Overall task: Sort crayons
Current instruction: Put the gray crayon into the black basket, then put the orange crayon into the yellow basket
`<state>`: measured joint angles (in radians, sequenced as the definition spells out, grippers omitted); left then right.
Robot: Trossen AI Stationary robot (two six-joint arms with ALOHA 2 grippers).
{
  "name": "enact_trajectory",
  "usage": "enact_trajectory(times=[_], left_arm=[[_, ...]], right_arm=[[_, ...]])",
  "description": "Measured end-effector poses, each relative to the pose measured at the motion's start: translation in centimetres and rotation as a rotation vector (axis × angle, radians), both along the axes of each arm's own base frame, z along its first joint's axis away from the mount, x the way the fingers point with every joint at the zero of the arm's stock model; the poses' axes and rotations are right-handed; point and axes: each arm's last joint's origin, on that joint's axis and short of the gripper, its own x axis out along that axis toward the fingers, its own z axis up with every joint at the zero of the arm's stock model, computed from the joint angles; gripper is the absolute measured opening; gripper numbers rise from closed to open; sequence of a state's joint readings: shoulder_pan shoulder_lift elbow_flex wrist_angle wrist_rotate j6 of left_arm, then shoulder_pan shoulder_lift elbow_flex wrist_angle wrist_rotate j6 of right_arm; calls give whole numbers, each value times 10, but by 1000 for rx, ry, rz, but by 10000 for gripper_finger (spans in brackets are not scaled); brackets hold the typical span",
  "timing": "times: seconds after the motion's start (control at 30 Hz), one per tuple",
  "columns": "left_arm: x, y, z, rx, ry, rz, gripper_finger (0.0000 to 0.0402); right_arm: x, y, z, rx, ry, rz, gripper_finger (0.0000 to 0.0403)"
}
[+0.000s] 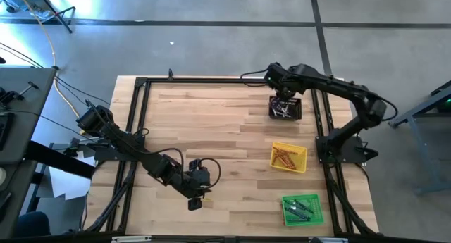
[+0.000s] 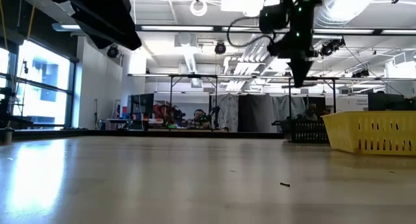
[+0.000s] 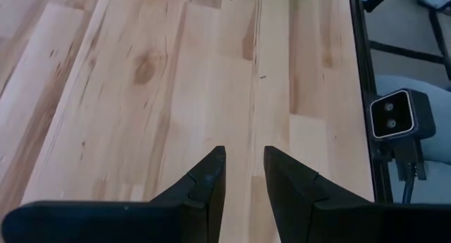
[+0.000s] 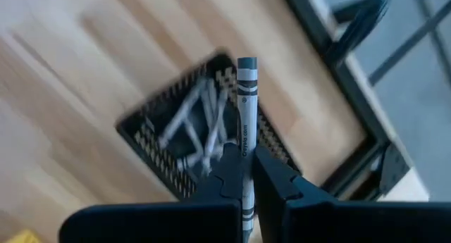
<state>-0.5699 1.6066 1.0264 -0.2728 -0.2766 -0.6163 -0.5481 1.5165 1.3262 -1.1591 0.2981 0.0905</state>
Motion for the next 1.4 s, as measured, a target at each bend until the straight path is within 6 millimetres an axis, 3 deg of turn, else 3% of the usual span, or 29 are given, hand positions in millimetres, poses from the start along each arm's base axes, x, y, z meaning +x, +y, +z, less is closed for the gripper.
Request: enact_trajectory(times=[0.23,0.43,0.8,1.03,1.23,1.4], left_arm=[[0,-1,0,-1,-2,-2,87],[0,-1,0,-1,-2,-2,87],[0,-1,0,0,-1,-2,87],[0,-1,0,0,-1,-2,87],[0,-1,0,2,-1,-4,87],[1,1,0,20,-6,-11,87]], right_arm=[[3,-12,-26,185,73,-14,1],[6,-18,-39,241,109,-21,0],[4,-18,-43,274,146,-49,11],[3,-16,-43,308,138,-67,60],[3,-8,-42,425,113,-66,112],[-4,24,-21,443,164,-42,117]])
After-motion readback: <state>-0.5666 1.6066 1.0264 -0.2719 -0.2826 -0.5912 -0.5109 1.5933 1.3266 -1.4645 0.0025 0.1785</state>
